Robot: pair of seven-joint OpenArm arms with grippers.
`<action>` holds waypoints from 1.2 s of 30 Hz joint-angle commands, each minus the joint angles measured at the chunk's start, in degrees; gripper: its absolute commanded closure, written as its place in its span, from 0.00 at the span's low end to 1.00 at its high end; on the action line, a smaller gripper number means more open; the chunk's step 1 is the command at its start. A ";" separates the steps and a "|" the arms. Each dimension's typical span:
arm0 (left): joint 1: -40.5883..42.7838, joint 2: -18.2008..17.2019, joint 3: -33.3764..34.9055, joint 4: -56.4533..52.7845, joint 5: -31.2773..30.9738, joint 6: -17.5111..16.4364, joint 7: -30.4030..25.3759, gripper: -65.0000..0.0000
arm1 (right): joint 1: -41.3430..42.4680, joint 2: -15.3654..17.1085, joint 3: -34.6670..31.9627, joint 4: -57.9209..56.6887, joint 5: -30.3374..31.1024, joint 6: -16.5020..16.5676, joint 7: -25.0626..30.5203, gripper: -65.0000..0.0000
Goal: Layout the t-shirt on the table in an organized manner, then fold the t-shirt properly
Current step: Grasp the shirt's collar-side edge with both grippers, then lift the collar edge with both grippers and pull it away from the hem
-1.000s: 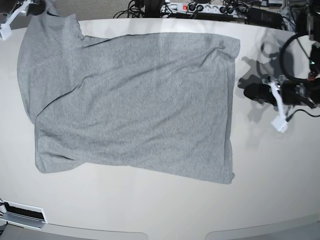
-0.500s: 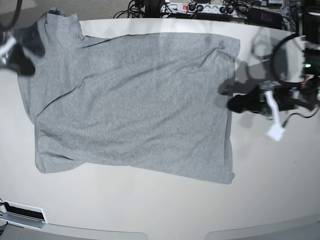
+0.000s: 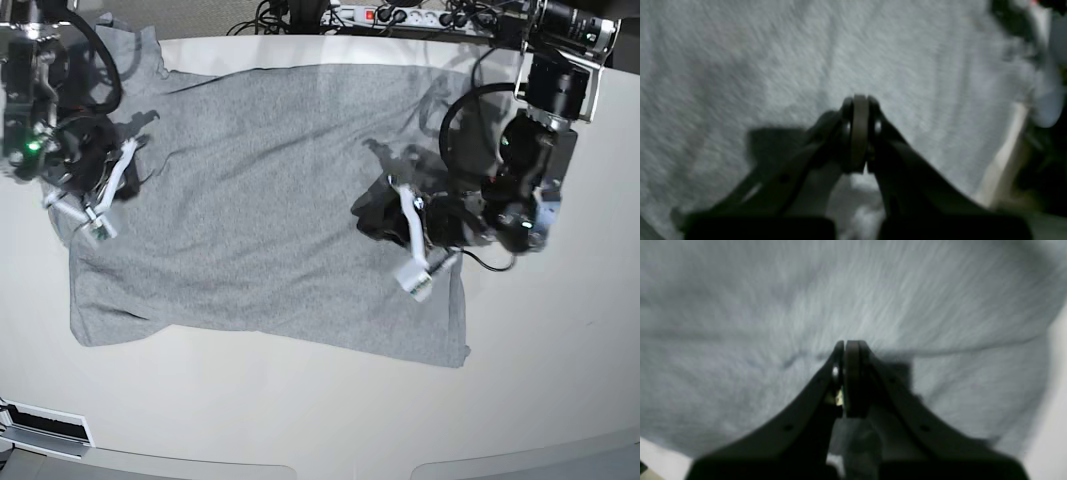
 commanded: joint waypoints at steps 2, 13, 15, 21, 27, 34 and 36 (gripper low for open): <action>-0.37 -0.44 3.21 0.79 3.58 1.79 -2.45 1.00 | 2.60 0.98 -0.37 -1.70 0.81 1.42 0.72 1.00; 9.97 -5.73 11.06 0.66 15.21 5.29 -6.73 1.00 | -0.79 1.36 -0.37 -2.03 8.79 7.18 -9.68 1.00; 11.61 -7.28 11.02 0.68 15.15 6.78 -5.14 1.00 | -2.71 2.14 -0.37 -2.03 10.51 7.18 -9.66 1.00; 16.11 -13.49 11.02 0.79 10.80 9.55 1.68 1.00 | -8.92 5.66 -0.37 -0.46 16.50 7.18 -12.94 1.00; 19.26 -17.70 11.02 3.69 6.01 9.53 6.03 1.00 | -12.26 8.70 -0.26 6.84 21.18 7.18 -14.99 1.00; 20.28 -22.27 9.79 13.81 -3.45 9.53 11.56 1.00 | -11.76 8.68 -0.26 15.91 20.96 7.18 -14.99 1.00; 20.26 -22.62 7.54 17.38 -5.95 9.51 11.54 1.00 | -11.08 8.63 -0.26 17.90 21.03 7.18 -14.99 1.00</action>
